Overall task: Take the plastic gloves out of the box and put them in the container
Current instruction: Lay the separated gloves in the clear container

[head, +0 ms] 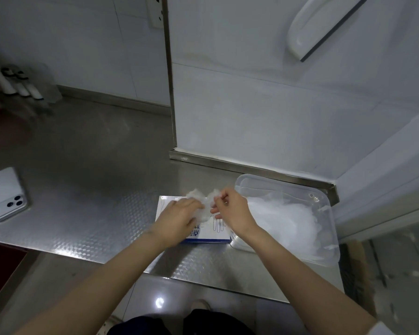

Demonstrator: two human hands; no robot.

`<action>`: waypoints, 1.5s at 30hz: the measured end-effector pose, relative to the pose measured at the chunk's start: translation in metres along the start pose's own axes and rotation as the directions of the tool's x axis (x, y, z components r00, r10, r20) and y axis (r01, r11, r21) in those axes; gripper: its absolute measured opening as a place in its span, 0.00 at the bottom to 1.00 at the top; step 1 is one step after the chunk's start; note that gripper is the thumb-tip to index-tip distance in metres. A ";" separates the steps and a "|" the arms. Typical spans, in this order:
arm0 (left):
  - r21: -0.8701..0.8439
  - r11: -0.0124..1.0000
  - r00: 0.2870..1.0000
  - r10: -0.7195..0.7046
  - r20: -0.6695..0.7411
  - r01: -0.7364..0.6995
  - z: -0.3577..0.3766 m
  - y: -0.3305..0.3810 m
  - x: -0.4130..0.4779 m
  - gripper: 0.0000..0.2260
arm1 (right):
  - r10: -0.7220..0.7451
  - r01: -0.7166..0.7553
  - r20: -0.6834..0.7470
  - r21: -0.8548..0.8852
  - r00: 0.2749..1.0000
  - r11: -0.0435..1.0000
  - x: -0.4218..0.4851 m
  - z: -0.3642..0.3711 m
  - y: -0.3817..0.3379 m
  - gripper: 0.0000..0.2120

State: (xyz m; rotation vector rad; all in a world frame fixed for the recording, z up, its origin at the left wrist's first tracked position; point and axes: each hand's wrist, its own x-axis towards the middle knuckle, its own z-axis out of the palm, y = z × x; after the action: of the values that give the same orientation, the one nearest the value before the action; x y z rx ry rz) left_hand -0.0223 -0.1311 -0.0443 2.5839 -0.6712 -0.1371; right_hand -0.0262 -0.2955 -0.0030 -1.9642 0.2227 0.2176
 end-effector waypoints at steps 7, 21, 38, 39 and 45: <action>0.172 0.983 0.970 -0.107 0.216 0.070 0.019 -0.012 -0.005 0.24 | -0.117 0.116 -0.056 -0.014 0.992 0.993 0.003 -0.013 -0.013 0.11; 0.006 0.982 0.906 -0.175 0.385 0.187 -0.007 -0.016 0.011 0.14 | -0.277 0.280 -0.209 -0.014 0.938 0.960 0.017 -0.091 -0.057 0.10; -0.514 0.858 0.988 0.080 0.131 -0.002 -0.078 0.087 0.084 0.07 | -0.259 0.235 0.227 0.128 0.939 0.964 -0.011 -0.138 -0.051 0.04; -0.550 0.835 0.993 0.049 0.104 0.016 -0.076 0.088 0.085 0.10 | -0.209 0.179 0.189 0.167 0.959 0.970 -0.013 -0.138 -0.044 0.08; -0.666 0.741 0.995 -0.024 0.100 0.084 -0.072 0.098 0.081 0.21 | -0.169 0.160 0.198 0.060 0.965 0.985 -0.020 -0.121 -0.013 0.13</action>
State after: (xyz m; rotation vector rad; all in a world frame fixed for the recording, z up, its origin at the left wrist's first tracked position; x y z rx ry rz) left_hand 0.0210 -0.2161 0.0659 1.8955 -0.4568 -0.4293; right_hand -0.0358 -0.4002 0.0609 -1.8909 -0.0688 0.2997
